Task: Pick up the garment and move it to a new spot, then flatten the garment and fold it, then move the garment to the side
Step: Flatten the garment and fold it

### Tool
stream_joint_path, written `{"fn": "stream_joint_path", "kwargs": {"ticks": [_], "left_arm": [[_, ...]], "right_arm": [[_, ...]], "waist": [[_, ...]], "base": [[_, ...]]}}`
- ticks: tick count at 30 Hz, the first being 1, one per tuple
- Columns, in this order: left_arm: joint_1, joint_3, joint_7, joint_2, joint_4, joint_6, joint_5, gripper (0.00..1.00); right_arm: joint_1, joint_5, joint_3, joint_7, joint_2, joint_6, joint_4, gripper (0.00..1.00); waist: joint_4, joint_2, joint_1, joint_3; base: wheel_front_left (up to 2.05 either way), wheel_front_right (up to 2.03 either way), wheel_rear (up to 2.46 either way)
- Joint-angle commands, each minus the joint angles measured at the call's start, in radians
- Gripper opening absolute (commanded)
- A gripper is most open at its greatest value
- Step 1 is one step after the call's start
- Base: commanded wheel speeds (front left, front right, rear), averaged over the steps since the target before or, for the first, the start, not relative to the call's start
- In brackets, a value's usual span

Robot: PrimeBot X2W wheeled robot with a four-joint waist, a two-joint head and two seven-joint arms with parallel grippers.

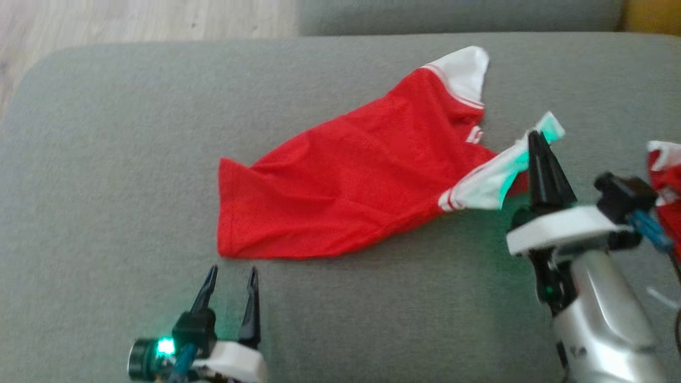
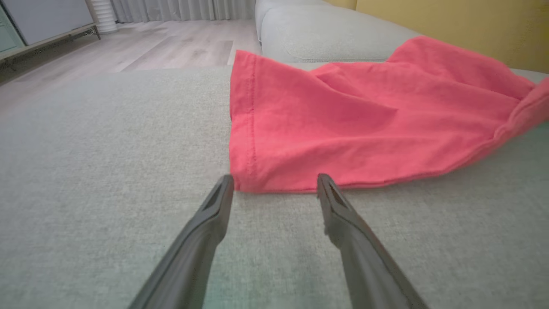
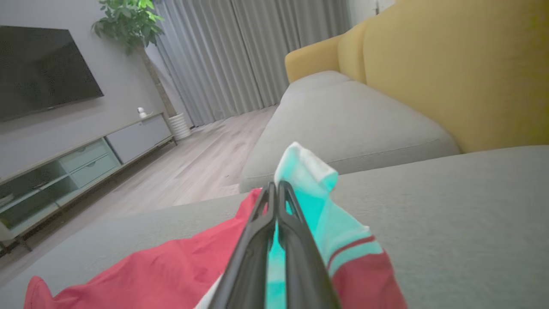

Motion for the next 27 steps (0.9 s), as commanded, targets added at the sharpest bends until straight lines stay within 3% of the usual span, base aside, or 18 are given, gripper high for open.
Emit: {"fn": "stream_joint_path", "kwargs": {"ticks": [1, 5, 6, 7, 14, 21, 27], "left_arm": [[-0.002, 0.039, -0.005, 0.003, -0.026, -0.002, 0.002, 1.0], [0.015, 0.047, -0.005, 0.003, -0.032, -0.004, -0.001, 1.0], [0.016, 0.047, -0.005, 0.003, -0.033, -0.004, -0.002, 1.0], [0.015, 0.047, -0.005, 0.003, -0.034, -0.003, -0.003, 1.0], [0.007, 0.052, -0.005, 0.003, -0.032, -0.006, 0.005, 1.0], [-0.003, 0.053, -0.005, 0.003, -0.025, -0.011, 0.009, 1.0], [-0.005, 0.07, -0.005, 0.003, -0.026, -0.014, -0.018, 1.0]], "right_arm": [[0.012, -0.004, 0.0, -0.014, -0.007, 0.004, -0.045, 0.0], [0.091, -0.034, -0.075, -0.007, -0.017, 0.004, -0.064, 0.0], [0.112, -0.037, -0.097, 0.002, -0.014, 0.004, -0.065, 0.07], [0.132, -0.042, -0.115, 0.011, -0.009, 0.004, -0.069, 1.0], [0.221, -0.111, -0.165, 0.004, 0.015, 0.004, -0.12, 1.0], [0.212, -0.191, -0.083, -0.013, 0.024, 0.004, -0.14, 1.0], [0.221, -0.19, -0.03, -0.013, 0.027, 0.004, -0.15, 1.0]], "waist": [[-0.042, 0.0, 0.0001, -0.038], [-0.084, 0.0, 0.0001, -0.055], [-0.091, 0.0, 0.0001, -0.055], [-0.096, 0.0, 0.0001, -0.054], [-0.118, 0.0, 0.0001, -0.036], [-0.1, 0.0, 0.0001, -0.034], [-0.086, 0.0, 0.0001, -0.035]], "base": [[0.0, 0.0, 0.0], [0.0, 0.0, 0.0], [0.0, 0.0, 0.0], [0.0, 0.0, 0.0], [0.0, 0.0, 0.0], [0.0, 0.0, 0.0], [0.0, 0.0, 0.0]]}}
